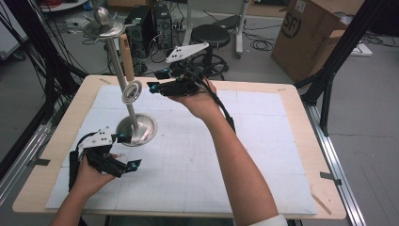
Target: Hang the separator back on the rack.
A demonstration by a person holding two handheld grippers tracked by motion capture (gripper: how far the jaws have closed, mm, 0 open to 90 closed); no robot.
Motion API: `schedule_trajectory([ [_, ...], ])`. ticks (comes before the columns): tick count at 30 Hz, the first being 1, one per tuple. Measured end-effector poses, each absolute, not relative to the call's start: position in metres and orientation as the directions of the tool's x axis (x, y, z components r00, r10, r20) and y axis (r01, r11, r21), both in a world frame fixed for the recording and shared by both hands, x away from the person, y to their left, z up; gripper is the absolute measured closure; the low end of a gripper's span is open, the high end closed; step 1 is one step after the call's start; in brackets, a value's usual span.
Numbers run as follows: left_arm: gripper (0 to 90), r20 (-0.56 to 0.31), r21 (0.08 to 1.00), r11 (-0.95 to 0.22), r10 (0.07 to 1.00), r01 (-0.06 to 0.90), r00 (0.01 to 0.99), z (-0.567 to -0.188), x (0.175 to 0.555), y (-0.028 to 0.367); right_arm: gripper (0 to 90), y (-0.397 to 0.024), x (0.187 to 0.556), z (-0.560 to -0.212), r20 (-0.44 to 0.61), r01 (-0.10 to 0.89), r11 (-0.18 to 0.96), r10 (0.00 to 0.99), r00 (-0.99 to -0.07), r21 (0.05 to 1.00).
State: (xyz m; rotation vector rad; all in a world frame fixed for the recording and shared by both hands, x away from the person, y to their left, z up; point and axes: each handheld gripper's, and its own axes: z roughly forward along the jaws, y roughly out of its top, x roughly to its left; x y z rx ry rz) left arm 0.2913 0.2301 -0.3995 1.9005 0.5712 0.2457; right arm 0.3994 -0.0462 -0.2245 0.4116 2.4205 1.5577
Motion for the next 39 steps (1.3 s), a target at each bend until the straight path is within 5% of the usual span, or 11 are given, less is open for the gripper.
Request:
schedule_trajectory([
  [39, 1.7, -0.090, 0.908, -0.316, 0.498, 0.277, 0.863, -0.402, 0.294, 0.226, 39.9, -0.162, 0.351, -0.273, 0.007, 0.165, 0.352, 0.408, -0.913, 0.921],
])
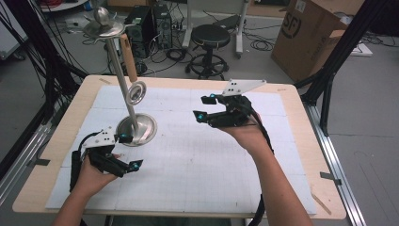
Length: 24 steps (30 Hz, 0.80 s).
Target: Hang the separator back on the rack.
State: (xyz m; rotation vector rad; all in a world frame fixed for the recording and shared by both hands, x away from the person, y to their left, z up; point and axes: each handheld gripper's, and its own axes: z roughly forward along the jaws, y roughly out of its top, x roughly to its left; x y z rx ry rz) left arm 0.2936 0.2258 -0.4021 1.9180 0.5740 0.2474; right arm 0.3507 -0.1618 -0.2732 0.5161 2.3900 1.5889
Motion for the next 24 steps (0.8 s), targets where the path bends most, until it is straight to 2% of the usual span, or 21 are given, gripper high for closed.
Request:
schedule_trajectory([
  [16, 1.6, -0.090, 0.906, -0.320, 0.497, 0.278, 0.863, -0.402, 0.293, 0.225, 35.3, -0.182, 0.336, -0.307, 0.014, 0.197, 0.362, 0.449, -0.893, 0.911],
  [24, 1.7, -0.089, 0.906, -0.322, 0.492, 0.276, 0.866, -0.402, 0.292, 0.224, 32.0, -0.197, 0.325, -0.339, 0.049, 0.243, 0.357, 0.474, -0.879, 0.902],
])
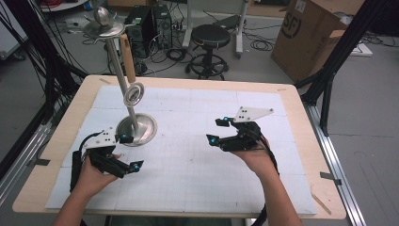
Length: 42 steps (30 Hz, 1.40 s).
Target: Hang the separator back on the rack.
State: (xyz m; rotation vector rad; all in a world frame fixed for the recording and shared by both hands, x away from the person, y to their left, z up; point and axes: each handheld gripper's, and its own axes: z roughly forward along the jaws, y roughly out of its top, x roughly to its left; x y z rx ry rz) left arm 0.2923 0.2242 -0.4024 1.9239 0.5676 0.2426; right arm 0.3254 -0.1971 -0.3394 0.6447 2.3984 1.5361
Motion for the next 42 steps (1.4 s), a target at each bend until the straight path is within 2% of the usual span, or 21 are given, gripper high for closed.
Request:
schedule_trajectory([
  [19, 1.7, -0.083, 0.900, -0.338, 0.485, 0.274, 0.871, -0.404, 0.292, 0.222, 26.6, -0.222, 0.308, -0.388, 0.089, 0.314, 0.349, 0.531, -0.842, 0.883],
  [23, 1.6, -0.080, 0.900, -0.341, 0.483, 0.272, 0.872, -0.404, 0.292, 0.221, 25.1, -0.223, 0.306, -0.392, 0.076, 0.318, 0.372, 0.538, -0.839, 0.872],
  [24, 1.7, -0.081, 0.899, -0.342, 0.485, 0.274, 0.871, -0.405, 0.292, 0.220, 22.1, -0.226, 0.304, -0.393, 0.069, 0.311, 0.361, 0.548, -0.833, 0.879],
  [30, 1.7, -0.080, 0.899, -0.342, 0.484, 0.273, 0.871, -0.405, 0.292, 0.220, 19.5, -0.240, 0.301, -0.399, 0.093, 0.332, 0.321, 0.580, -0.810, 0.887],
  [42, 1.7, -0.081, 0.898, -0.343, 0.485, 0.274, 0.871, -0.405, 0.292, 0.219, 15.4, -0.239, 0.303, -0.411, 0.122, 0.366, 0.338, 0.568, -0.814, 0.867],
])
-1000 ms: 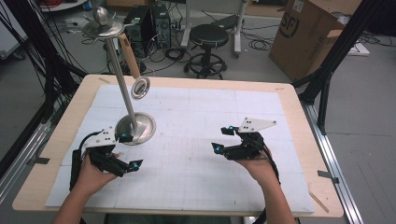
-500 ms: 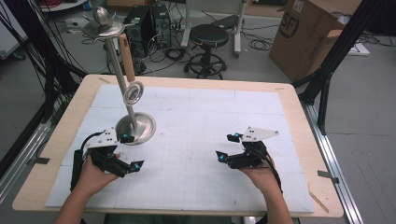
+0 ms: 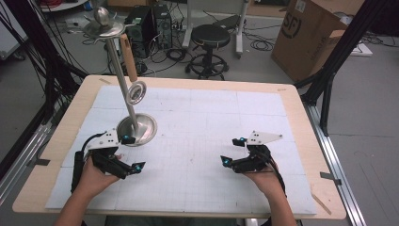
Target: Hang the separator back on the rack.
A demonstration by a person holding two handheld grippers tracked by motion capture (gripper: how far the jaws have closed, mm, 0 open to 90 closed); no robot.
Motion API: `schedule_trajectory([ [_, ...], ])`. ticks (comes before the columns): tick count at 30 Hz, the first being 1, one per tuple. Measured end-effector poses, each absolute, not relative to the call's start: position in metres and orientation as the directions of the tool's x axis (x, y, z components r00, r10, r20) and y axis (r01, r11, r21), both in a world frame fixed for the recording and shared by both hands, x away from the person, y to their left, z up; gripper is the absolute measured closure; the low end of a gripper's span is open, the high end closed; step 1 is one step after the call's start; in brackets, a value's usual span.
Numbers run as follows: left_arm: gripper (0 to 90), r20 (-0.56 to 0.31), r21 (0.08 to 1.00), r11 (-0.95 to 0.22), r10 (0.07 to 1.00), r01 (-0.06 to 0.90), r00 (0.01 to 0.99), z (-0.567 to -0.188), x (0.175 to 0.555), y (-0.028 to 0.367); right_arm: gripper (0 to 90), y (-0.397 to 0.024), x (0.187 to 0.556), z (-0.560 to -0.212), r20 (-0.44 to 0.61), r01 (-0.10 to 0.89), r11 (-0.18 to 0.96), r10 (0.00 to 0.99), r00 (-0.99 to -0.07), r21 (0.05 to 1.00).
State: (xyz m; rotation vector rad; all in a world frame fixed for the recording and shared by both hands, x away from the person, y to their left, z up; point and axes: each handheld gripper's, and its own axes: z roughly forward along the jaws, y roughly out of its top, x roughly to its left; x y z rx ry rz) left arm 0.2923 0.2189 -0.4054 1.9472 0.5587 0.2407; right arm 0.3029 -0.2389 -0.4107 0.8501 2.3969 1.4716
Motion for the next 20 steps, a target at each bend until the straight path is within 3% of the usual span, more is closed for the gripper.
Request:
schedule_trajectory([
  [20, 1.7, -0.083, 0.900, -0.340, 0.479, 0.272, 0.874, -0.4063, 0.2952, 0.2157, 15.4, -0.2411, 0.3016, -0.4181, 0.135, 0.387, 0.351, 0.568, -0.812, 0.853],
])
